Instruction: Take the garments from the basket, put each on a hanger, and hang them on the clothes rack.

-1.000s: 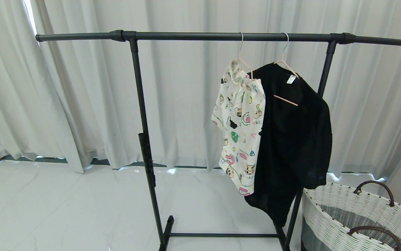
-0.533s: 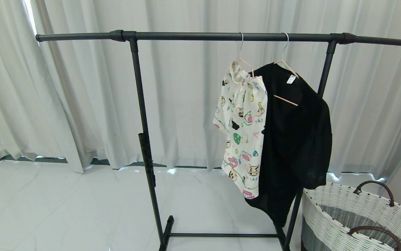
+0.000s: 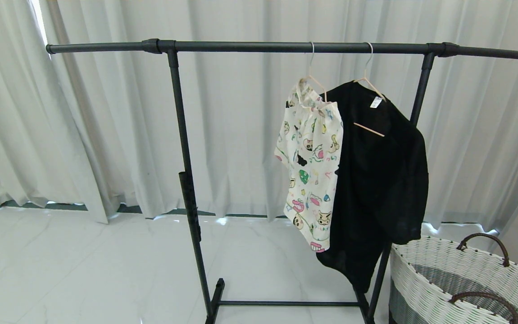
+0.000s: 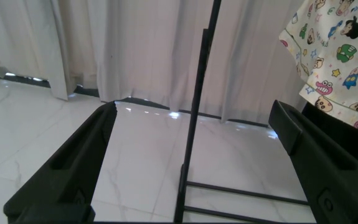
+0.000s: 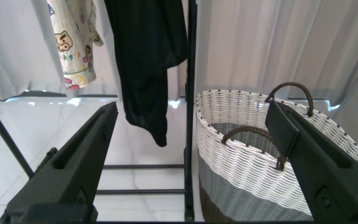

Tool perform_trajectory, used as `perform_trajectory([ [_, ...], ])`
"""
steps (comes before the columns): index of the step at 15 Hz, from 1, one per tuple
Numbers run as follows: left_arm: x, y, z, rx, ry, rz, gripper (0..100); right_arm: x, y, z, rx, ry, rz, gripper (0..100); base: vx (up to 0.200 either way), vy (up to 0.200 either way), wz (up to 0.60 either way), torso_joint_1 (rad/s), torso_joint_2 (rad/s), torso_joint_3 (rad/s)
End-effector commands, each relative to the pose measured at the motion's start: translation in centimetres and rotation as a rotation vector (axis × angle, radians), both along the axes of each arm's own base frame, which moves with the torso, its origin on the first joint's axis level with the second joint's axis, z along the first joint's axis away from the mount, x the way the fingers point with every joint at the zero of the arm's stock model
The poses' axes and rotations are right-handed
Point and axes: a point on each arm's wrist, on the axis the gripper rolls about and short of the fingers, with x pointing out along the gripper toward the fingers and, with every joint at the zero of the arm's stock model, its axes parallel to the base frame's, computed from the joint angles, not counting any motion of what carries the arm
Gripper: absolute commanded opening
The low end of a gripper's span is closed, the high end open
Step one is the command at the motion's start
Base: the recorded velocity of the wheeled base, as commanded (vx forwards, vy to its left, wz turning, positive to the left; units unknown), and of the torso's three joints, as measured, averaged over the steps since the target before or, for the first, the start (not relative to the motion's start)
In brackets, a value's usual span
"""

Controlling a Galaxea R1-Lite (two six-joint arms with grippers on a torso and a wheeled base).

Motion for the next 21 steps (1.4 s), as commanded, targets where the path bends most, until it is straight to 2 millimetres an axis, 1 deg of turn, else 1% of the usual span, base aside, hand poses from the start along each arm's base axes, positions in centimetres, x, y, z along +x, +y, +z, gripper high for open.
perform_trajectory([
  [1, 0.00, 0.00, 0.00, 0.000, -0.001, 0.001, 100, 0.00, 0.00, 0.00, 0.000, -0.001, 0.000, 100, 0.000, 0.000, 0.00, 0.000, 0.00, 0.000],
  [21, 0.00, 0.00, 0.00, 0.000, -0.001, 0.001, 100, 0.00, 0.00, 0.00, -0.002, -0.001, 0.000, 100, 0.000, 0.000, 0.00, 0.000, 0.00, 0.000],
])
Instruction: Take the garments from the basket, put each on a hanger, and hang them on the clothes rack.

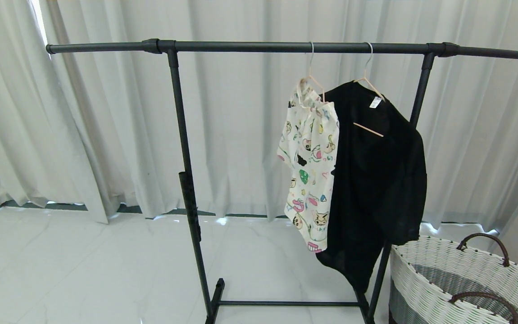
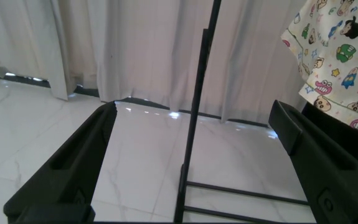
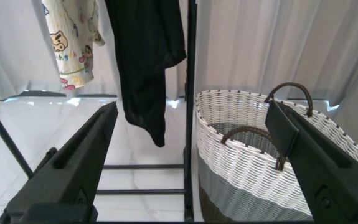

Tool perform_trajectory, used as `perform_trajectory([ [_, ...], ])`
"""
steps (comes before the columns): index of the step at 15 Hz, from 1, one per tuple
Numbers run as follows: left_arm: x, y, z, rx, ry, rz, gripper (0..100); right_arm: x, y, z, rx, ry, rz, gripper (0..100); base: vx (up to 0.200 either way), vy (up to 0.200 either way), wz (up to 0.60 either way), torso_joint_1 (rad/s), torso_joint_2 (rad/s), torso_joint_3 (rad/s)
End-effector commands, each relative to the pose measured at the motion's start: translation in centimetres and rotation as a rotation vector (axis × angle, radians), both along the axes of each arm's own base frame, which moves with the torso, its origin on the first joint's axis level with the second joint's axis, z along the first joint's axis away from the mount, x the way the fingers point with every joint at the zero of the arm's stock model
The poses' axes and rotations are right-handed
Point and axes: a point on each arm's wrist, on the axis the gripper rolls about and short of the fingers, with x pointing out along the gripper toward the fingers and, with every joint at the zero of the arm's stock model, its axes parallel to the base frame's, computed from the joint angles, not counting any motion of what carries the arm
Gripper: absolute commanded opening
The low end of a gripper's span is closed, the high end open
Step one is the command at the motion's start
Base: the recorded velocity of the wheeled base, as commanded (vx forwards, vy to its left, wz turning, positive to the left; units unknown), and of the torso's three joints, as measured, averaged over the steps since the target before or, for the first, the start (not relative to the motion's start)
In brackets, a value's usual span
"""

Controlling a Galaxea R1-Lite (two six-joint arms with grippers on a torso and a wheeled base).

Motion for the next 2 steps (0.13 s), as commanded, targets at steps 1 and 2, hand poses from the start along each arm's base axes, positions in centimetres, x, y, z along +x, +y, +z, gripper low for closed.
perform_trajectory([
  [1, 0.00, 0.00, 0.01, 0.000, -0.001, 0.001, 100, 0.01, 0.00, -0.06, -0.002, 0.002, 0.002, 100, 0.000, 0.000, 0.00, 0.000, 0.00, 0.000],
  [2, 0.00, 0.00, 0.01, 0.000, -0.001, 0.001, 100, 0.00, 0.00, -0.01, -0.008, 0.000, 0.000, 100, 0.000, 0.000, 0.00, 0.000, 0.00, 0.000],
])
